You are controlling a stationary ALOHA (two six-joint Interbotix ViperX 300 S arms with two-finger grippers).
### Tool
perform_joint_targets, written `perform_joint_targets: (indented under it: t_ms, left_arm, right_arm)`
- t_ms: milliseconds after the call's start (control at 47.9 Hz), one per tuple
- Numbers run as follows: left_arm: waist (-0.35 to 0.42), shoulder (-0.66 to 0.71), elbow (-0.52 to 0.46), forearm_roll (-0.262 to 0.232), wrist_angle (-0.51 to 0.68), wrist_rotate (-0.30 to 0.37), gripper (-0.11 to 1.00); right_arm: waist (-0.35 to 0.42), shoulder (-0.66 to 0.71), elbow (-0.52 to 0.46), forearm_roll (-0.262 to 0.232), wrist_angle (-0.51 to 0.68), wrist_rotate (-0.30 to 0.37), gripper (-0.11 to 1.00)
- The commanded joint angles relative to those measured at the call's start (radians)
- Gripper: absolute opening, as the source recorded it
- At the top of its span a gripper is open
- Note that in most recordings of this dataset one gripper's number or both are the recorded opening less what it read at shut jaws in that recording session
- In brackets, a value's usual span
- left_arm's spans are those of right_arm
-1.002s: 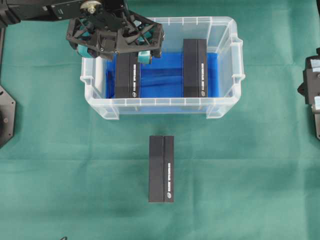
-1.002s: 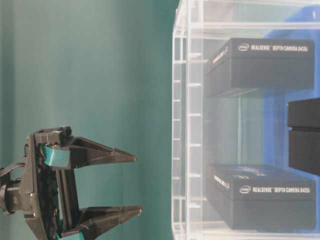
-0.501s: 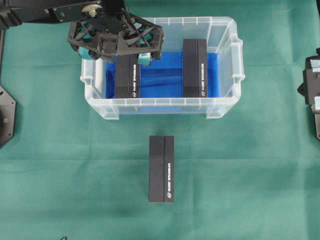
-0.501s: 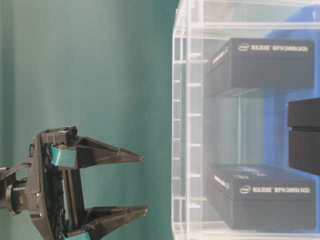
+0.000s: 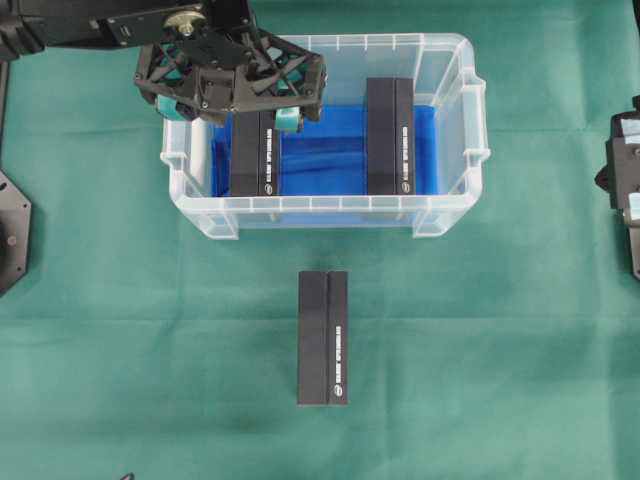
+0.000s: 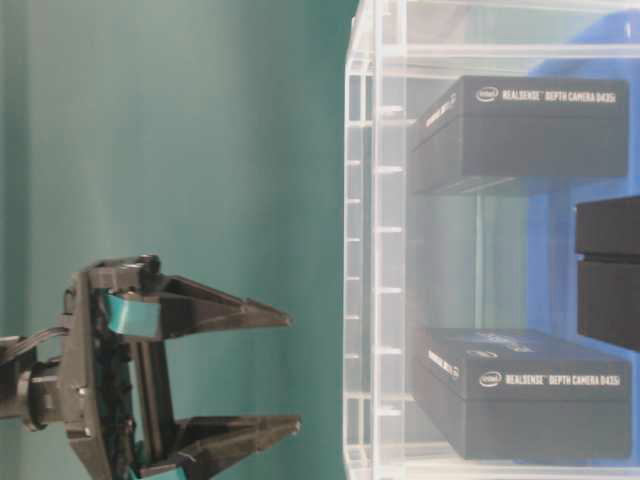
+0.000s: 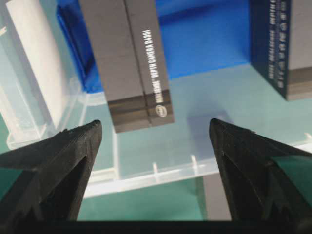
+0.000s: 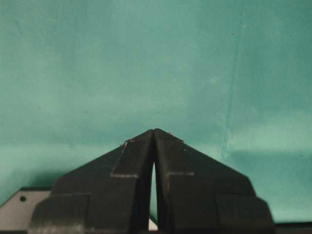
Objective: Take the box out of the case with the left arm.
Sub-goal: 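Move the open left gripper over the left black box, then lower and close the left gripper on the left box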
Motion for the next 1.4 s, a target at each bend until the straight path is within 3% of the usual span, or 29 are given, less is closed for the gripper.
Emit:
perform_joint_targets:
  t_ms: [0,605,1378]
  left_arm:
    - [0.008,-0.031,0.003,0.005,-0.008,0.000,0.86]
    - [0.020,-0.026,0.175,0.012,-0.195,-0.003,0.86]
    - [0.020,0.026,0.244,0.012,-0.298,0.003,0.86]
  right_arm:
    - [-0.002,0.003,-0.020,0.000,-0.003,0.003,0.07]
    - [-0.002,0.003,-0.020,-0.002,-0.003,0.005,0.07]
    - [-0.002,0.003,-0.020,-0.002,-0.002,0.003,0.07]
